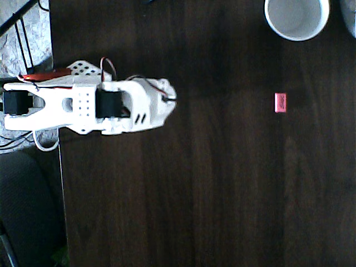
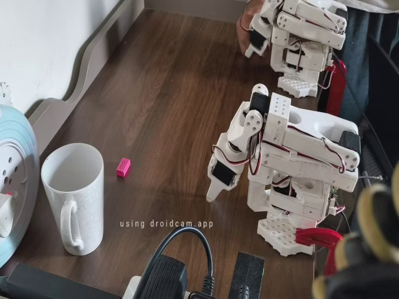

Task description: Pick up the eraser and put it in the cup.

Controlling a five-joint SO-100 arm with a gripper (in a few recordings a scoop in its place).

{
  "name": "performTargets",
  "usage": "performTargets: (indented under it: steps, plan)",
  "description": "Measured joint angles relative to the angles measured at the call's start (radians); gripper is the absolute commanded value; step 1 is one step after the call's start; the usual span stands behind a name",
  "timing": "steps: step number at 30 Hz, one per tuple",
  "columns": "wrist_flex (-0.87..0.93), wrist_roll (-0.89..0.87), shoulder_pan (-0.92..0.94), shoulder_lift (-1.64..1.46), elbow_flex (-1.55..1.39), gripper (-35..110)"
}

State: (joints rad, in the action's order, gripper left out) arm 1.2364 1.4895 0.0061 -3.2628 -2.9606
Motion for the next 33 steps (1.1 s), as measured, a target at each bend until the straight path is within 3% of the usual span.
performTargets:
  steps: [4,8,18,28,33]
  plan:
    - [0.055,-0.14,-0.077,0.143,0.206,1]
    - [0.066,-0.305,-0.117,0.604,0.517,1]
    - [-0.011,-0.63,-0.048,1.312,1.095,8]
    - [-0.011,-1.184,0.002,1.635,1.401,19]
    - [-0.011,-1.321,0.003,1.822,1.511,19]
